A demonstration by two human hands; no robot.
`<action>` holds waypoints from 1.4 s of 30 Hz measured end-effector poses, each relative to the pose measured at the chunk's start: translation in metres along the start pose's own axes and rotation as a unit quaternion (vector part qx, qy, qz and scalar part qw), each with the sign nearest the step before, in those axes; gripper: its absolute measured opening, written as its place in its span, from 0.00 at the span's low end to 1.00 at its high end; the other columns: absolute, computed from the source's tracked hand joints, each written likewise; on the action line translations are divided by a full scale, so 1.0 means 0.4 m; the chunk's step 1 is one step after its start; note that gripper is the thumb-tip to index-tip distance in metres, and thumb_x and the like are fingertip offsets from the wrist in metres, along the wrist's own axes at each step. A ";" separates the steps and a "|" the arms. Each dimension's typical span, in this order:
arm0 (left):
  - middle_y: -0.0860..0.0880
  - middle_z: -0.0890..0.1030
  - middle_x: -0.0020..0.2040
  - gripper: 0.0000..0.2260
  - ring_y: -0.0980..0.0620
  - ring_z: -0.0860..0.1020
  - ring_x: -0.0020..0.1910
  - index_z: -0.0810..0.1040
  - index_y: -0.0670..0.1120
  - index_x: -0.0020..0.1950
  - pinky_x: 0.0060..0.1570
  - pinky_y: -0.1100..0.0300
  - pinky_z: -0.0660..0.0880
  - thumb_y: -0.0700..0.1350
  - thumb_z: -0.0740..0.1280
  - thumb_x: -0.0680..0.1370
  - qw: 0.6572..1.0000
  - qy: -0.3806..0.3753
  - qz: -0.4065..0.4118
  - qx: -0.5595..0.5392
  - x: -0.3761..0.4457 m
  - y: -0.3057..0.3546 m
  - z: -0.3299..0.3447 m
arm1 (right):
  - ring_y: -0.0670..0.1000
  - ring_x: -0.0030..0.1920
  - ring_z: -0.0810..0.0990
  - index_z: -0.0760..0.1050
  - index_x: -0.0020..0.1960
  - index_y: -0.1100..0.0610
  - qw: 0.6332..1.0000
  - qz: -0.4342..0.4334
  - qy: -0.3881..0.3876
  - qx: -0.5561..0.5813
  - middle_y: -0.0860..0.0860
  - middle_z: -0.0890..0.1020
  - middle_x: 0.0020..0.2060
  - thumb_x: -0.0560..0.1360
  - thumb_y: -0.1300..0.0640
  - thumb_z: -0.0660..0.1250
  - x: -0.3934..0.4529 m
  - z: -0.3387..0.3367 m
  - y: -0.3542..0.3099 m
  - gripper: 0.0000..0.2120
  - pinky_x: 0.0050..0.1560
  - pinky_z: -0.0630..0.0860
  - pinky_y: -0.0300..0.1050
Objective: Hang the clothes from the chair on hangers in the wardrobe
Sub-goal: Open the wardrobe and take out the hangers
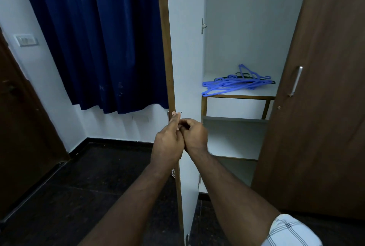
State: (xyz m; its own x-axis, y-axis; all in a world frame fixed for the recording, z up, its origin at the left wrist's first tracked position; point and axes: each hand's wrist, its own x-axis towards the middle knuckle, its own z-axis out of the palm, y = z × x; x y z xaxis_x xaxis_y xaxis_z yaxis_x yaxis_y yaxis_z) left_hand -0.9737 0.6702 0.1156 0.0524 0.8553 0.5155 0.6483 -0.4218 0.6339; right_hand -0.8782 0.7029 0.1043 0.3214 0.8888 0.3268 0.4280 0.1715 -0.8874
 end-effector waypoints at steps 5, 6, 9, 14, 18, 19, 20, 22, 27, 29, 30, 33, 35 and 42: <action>0.45 0.78 0.68 0.22 0.49 0.79 0.62 0.66 0.50 0.79 0.64 0.57 0.75 0.40 0.59 0.84 1.000 0.007 0.002 -0.030 -0.009 -0.003 0.007 | 0.43 0.47 0.83 0.84 0.56 0.51 0.999 -0.004 -0.034 -0.015 0.45 0.87 0.47 0.77 0.57 0.67 -0.018 -0.007 0.001 0.10 0.52 0.81 0.44; 0.46 0.77 0.70 0.22 0.50 0.78 0.64 0.66 0.49 0.79 0.65 0.58 0.74 0.39 0.59 0.84 0.999 0.007 0.005 -0.036 -0.012 -0.002 0.010 | 0.43 0.48 0.83 0.84 0.57 0.51 0.999 -0.003 -0.039 -0.020 0.45 0.87 0.48 0.77 0.57 0.67 -0.020 -0.013 -0.001 0.11 0.53 0.80 0.43; 0.49 0.73 0.74 0.22 0.54 0.72 0.71 0.68 0.48 0.77 0.69 0.66 0.66 0.36 0.58 0.83 0.998 0.018 0.018 -0.061 -0.027 0.002 0.024 | 0.46 0.47 0.83 0.83 0.57 0.50 0.998 -0.019 -0.048 -0.045 0.46 0.86 0.45 0.77 0.61 0.63 -0.027 -0.038 -0.009 0.14 0.47 0.76 0.37; 0.50 0.72 0.74 0.22 0.55 0.70 0.72 0.68 0.49 0.77 0.71 0.61 0.68 0.36 0.58 0.83 0.996 0.012 0.022 -0.082 -0.057 0.025 0.067 | 0.50 0.61 0.80 0.75 0.70 0.51 0.989 -0.018 -0.064 -0.133 0.49 0.82 0.61 0.80 0.60 0.62 -0.034 -0.088 0.015 0.19 0.59 0.74 0.40; 0.50 0.71 0.75 0.22 0.55 0.68 0.74 0.67 0.48 0.78 0.69 0.68 0.63 0.37 0.58 0.83 0.996 -0.022 0.031 -0.077 -0.067 0.070 0.132 | 0.51 0.70 0.73 0.70 0.74 0.52 0.976 -0.018 -0.067 -0.205 0.49 0.75 0.70 0.80 0.55 0.64 -0.024 -0.180 0.062 0.23 0.69 0.70 0.45; 0.50 0.70 0.76 0.22 0.55 0.67 0.75 0.66 0.48 0.78 0.70 0.68 0.62 0.37 0.58 0.83 0.996 -0.031 0.031 -0.072 -0.068 0.085 0.156 | 0.52 0.71 0.72 0.69 0.75 0.53 0.973 -0.016 -0.070 -0.218 0.50 0.74 0.71 0.79 0.55 0.64 -0.020 -0.214 0.076 0.24 0.69 0.68 0.45; 0.51 0.69 0.76 0.22 0.54 0.67 0.75 0.65 0.48 0.78 0.70 0.68 0.61 0.38 0.58 0.84 0.996 -0.041 0.028 -0.069 -0.067 0.102 0.181 | 0.52 0.72 0.71 0.68 0.75 0.55 0.970 -0.011 -0.076 -0.231 0.52 0.73 0.72 0.79 0.55 0.64 -0.015 -0.248 0.090 0.24 0.70 0.67 0.45; 0.51 0.68 0.77 0.22 0.53 0.66 0.75 0.64 0.49 0.79 0.68 0.70 0.58 0.39 0.58 0.84 0.996 -0.062 0.021 -0.069 -0.062 0.140 0.242 | 0.52 0.74 0.67 0.65 0.76 0.56 0.963 -0.004 -0.084 -0.257 0.53 0.71 0.74 0.79 0.54 0.64 0.001 -0.319 0.126 0.26 0.72 0.64 0.46; 0.50 0.68 0.77 0.22 0.50 0.68 0.75 0.64 0.49 0.79 0.68 0.67 0.60 0.42 0.58 0.84 0.990 -0.115 0.005 -0.082 -0.042 0.254 0.411 | 0.52 0.77 0.61 0.61 0.78 0.58 0.940 -0.009 -0.100 -0.325 0.54 0.66 0.76 0.79 0.54 0.62 0.051 -0.508 0.217 0.28 0.75 0.61 0.47; 0.49 0.68 0.77 0.22 0.50 0.67 0.75 0.64 0.47 0.79 0.70 0.65 0.60 0.44 0.58 0.84 0.988 -0.128 0.004 -0.091 -0.030 0.307 0.475 | 0.52 0.77 0.62 0.61 0.78 0.59 0.941 -0.006 -0.092 -0.324 0.55 0.66 0.76 0.79 0.55 0.62 0.076 -0.581 0.250 0.29 0.74 0.61 0.46; 0.49 0.67 0.78 0.22 0.50 0.66 0.76 0.64 0.47 0.79 0.69 0.67 0.59 0.44 0.58 0.84 0.986 -0.133 0.000 -0.097 -0.024 0.332 0.504 | 0.53 0.76 0.64 0.62 0.78 0.59 0.946 0.003 -0.083 -0.315 0.55 0.67 0.76 0.79 0.55 0.63 0.090 -0.614 0.266 0.29 0.74 0.62 0.46; 0.48 0.67 0.77 0.22 0.51 0.65 0.76 0.64 0.45 0.79 0.67 0.70 0.56 0.47 0.58 0.85 0.982 -0.153 -0.007 -0.110 0.001 0.391 0.587 | 0.53 0.74 0.68 0.64 0.77 0.59 0.962 0.028 -0.041 -0.269 0.55 0.71 0.74 0.78 0.54 0.66 0.140 -0.697 0.306 0.29 0.71 0.65 0.44; 0.48 0.68 0.77 0.22 0.51 0.65 0.76 0.64 0.46 0.79 0.67 0.68 0.57 0.49 0.57 0.85 0.978 -0.167 -0.017 -0.121 0.025 0.423 0.634 | 0.54 0.72 0.70 0.65 0.77 0.59 0.968 0.037 -0.020 -0.246 0.55 0.72 0.73 0.79 0.55 0.66 0.176 -0.738 0.329 0.28 0.69 0.67 0.43; 0.48 0.72 0.75 0.21 0.50 0.69 0.74 0.69 0.46 0.77 0.74 0.57 0.63 0.51 0.56 0.86 0.957 -0.200 -0.075 -0.194 0.187 0.474 0.799 | 0.52 0.73 0.70 0.65 0.76 0.59 0.975 0.034 0.011 -0.219 0.54 0.72 0.73 0.80 0.58 0.63 0.323 -0.774 0.416 0.25 0.70 0.66 0.42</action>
State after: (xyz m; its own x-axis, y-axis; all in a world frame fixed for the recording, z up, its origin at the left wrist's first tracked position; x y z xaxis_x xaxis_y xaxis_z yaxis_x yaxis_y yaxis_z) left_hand -0.6041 0.7503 0.0902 0.3175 0.9294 0.1885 0.3441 -0.2981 0.8904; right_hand -0.5040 0.7146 0.0995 0.3777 0.8812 0.2842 0.7237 -0.0894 -0.6843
